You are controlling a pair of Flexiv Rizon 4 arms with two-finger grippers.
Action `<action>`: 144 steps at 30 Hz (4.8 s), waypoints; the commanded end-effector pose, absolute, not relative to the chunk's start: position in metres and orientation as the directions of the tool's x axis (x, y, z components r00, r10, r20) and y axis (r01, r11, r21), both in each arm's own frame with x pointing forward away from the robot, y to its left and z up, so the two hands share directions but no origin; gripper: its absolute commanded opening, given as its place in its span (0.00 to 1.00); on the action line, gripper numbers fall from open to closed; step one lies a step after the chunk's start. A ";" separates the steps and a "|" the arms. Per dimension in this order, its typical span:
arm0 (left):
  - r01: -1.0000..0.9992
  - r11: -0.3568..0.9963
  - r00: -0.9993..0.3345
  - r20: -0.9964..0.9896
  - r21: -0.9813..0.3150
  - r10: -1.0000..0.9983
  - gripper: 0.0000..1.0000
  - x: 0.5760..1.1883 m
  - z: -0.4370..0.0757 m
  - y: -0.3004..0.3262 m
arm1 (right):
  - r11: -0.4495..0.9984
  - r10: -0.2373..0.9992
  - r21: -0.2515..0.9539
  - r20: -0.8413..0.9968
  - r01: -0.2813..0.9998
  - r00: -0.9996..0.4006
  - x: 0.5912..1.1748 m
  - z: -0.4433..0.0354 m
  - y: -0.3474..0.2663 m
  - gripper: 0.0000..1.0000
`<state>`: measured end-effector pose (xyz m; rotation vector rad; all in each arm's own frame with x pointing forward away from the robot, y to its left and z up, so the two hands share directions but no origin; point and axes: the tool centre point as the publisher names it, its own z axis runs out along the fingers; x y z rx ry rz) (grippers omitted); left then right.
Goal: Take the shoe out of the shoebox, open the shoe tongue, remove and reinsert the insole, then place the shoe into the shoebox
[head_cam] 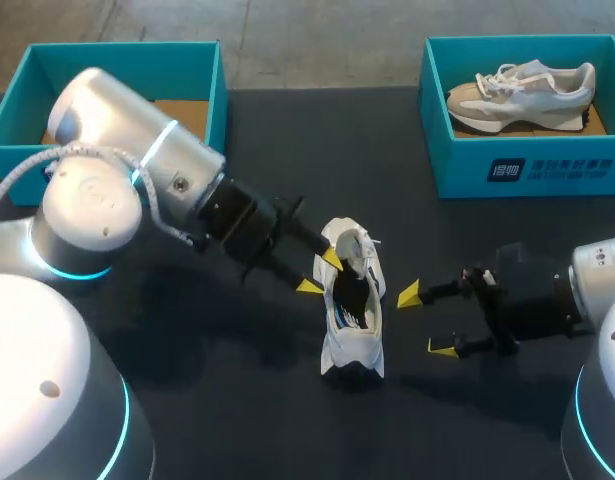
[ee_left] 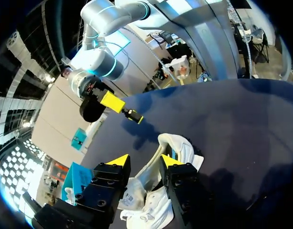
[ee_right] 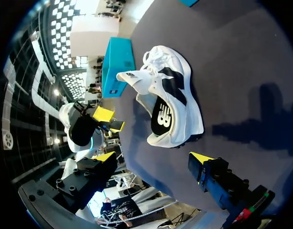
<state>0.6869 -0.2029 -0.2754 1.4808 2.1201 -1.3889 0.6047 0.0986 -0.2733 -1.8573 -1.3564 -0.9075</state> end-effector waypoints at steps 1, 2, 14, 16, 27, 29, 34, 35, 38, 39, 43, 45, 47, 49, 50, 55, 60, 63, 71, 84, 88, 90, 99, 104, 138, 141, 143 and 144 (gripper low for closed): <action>0.826 0.064 -0.398 -0.500 -0.560 0.769 0.40 0.689 -0.272 -0.204 | -0.259 0.513 -0.100 0.828 0.961 0.224 0.595 -0.261 0.079 1.00; 0.826 0.064 -0.396 -0.497 -0.560 0.772 0.40 0.690 -0.272 -0.204 | -0.260 0.513 -0.099 0.828 0.961 0.224 0.595 -0.261 0.078 1.00; 0.850 0.072 -0.281 -0.334 -0.522 0.900 0.35 0.683 -0.268 -0.209 | -0.325 0.537 -0.067 0.808 0.943 0.242 0.589 -0.252 0.038 1.00; 0.857 0.070 -0.259 -0.308 -0.511 0.916 0.32 0.682 -0.268 -0.209 | -0.335 0.543 -0.062 0.803 0.940 0.247 0.589 -0.250 0.032 1.00; 0.877 0.041 -0.156 -0.203 -0.478 0.967 0.00 0.677 -0.267 -0.211 | -0.361 0.561 -0.049 0.786 0.931 0.258 0.584 -0.243 0.004 1.00; 0.892 0.007 -0.091 -0.164 -0.452 0.982 0.00 0.675 -0.267 -0.210 | -0.361 0.561 -0.049 0.786 0.931 0.258 0.584 -0.243 0.004 1.00; 0.894 0.003 -0.078 -0.149 -0.448 0.986 0.00 0.676 -0.266 -0.208 | -0.361 0.561 -0.049 0.786 0.931 0.258 0.584 -0.243 0.004 1.00; 0.894 0.003 -0.078 -0.149 -0.448 0.986 0.00 0.676 -0.266 -0.208 | -0.361 0.561 -0.049 0.786 0.931 0.258 0.584 -0.243 0.004 1.00; 0.894 0.003 -0.078 -0.149 -0.448 0.986 0.00 0.676 -0.266 -0.208 | -0.361 0.561 -0.049 0.786 0.931 0.258 0.584 -0.243 0.004 1.00; 0.894 0.003 -0.078 -0.149 -0.448 0.986 0.00 0.676 -0.266 -0.208 | -0.361 0.561 -0.049 0.786 0.931 0.258 0.584 -0.243 0.004 1.00; 0.894 0.003 -0.078 -0.149 -0.448 0.986 0.00 0.676 -0.266 -0.208 | -0.361 0.561 -0.049 0.786 0.931 0.258 0.584 -0.243 0.004 1.00; 0.894 0.003 -0.078 -0.149 -0.448 0.986 0.00 0.676 -0.266 -0.208 | -0.361 0.561 -0.049 0.786 0.931 0.258 0.584 -0.243 0.004 1.00; 0.894 0.003 -0.078 -0.149 -0.448 0.986 0.00 0.676 -0.266 -0.208 | -0.361 0.561 -0.049 0.786 0.931 0.258 0.584 -0.243 0.004 1.00; 0.894 0.003 -0.078 -0.149 -0.448 0.986 0.00 0.676 -0.266 -0.208 | -0.361 0.561 -0.049 0.786 0.931 0.258 0.584 -0.243 0.004 1.00; 0.894 0.003 -0.078 -0.149 -0.448 0.986 0.00 0.676 -0.266 -0.208 | -0.361 0.561 -0.049 0.786 0.931 0.258 0.584 -0.243 0.004 1.00; 0.912 -0.012 -0.046 -0.132 -0.411 0.990 0.00 0.674 -0.270 -0.213 | -0.361 0.561 -0.049 0.786 0.931 0.258 0.584 -0.243 0.004 1.00; 0.931 -0.038 -0.009 -0.125 -0.364 0.992 0.00 0.672 -0.275 -0.221 | -0.348 0.580 -0.055 0.771 0.936 0.261 0.578 -0.241 -0.003 1.00; 0.940 -0.044 0.004 -0.117 -0.340 0.993 0.00 0.671 -0.276 -0.223 | -0.338 0.592 -0.065 0.761 0.939 0.266 0.574 -0.239 -0.012 1.00; 0.952 -0.049 0.020 -0.100 -0.302 0.995 0.00 0.676 -0.285 -0.225 | -0.309 0.624 -0.075 0.737 0.948 0.261 0.569 -0.232 -0.026 1.00; 0.961 -0.075 0.072 -0.021 -0.265 0.997 0.00 0.685 -0.303 -0.228 | -0.328 0.628 -0.096 0.721 0.940 0.293 0.567 -0.234 -0.032 1.00; 0.954 -0.091 0.098 0.012 -0.286 0.995 0.00 0.684 -0.310 -0.225 | -0.328 0.628 -0.096 0.721 0.940 0.293 0.567 -0.234 -0.032 1.00; 0.951 -0.095 0.107 0.025 -0.296 0.994 0.00 0.685 -0.313 -0.223 | -0.328 0.628 -0.096 0.721 0.940 0.293 0.567 -0.234 -0.032 1.00; 0.934 -0.134 0.168 0.075 -0.331 0.983 0.00 0.682 -0.330 -0.218 | -0.328 0.628 -0.096 0.721 0.940 0.293 0.567 -0.234 -0.032 1.00; 0.930 -0.146 0.185 0.085 -0.337 0.979 0.00 0.680 -0.338 -0.220 | -0.328 0.628 -0.096 0.721 0.940 0.293 0.567 -0.234 -0.032 1.00; 0.923 -0.184 0.228 0.095 -0.339 0.969 0.00 0.674 -0.356 -0.217 | -0.328 0.628 -0.096 0.721 0.940 0.293 0.567 -0.234 -0.032 1.00; 0.924 -0.181 0.225 0.096 -0.337 0.970 0.00 0.673 -0.359 -0.217 | -0.328 0.628 -0.096 0.721 0.940 0.293 0.567 -0.234 -0.032 1.00; 0.924 -0.181 0.225 0.097 -0.337 0.969 0.00 0.673 -0.361 -0.217 | -0.328 0.628 -0.096 0.721 0.940 0.293 0.567 -0.234 -0.032 1.00; 0.924 -0.181 0.226 0.097 -0.337 0.969 0.00 0.673 -0.362 -0.217 | -0.328 0.628 -0.096 0.721 0.940 0.293 0.567 -0.234 -0.032 1.00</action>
